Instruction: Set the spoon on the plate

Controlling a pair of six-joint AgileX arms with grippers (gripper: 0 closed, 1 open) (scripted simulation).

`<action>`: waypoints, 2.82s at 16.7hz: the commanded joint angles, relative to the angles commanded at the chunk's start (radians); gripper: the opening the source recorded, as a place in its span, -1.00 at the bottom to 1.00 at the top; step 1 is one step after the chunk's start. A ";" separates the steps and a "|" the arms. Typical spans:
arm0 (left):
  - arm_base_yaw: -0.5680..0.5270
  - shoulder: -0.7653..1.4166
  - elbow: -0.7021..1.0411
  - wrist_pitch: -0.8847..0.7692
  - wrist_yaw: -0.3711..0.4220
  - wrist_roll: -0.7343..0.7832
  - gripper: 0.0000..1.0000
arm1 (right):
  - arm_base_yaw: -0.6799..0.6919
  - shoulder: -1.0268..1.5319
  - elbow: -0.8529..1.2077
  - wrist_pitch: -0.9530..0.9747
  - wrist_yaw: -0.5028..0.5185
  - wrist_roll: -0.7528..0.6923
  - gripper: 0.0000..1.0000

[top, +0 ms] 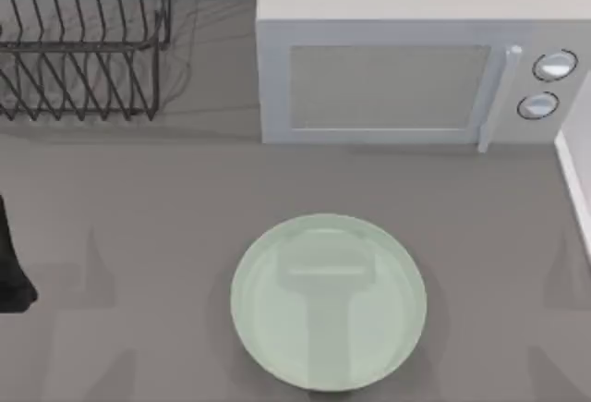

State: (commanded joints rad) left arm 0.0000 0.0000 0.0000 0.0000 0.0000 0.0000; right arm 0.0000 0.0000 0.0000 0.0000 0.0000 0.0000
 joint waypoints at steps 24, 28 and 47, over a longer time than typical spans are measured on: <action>0.311 1.735 1.115 -0.986 0.017 1.500 1.00 | 0.000 0.000 0.000 0.000 0.000 0.000 1.00; 0.377 1.845 1.310 -1.065 0.009 1.627 1.00 | 0.000 0.000 0.000 0.000 0.000 0.000 1.00; 0.396 2.012 1.151 -0.710 0.007 1.651 1.00 | 0.000 0.000 0.000 0.000 0.000 0.000 1.00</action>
State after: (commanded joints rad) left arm 0.3963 2.0125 1.1509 -0.7096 0.0071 1.6507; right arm 0.0000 0.0000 0.0000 0.0000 0.0000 0.0000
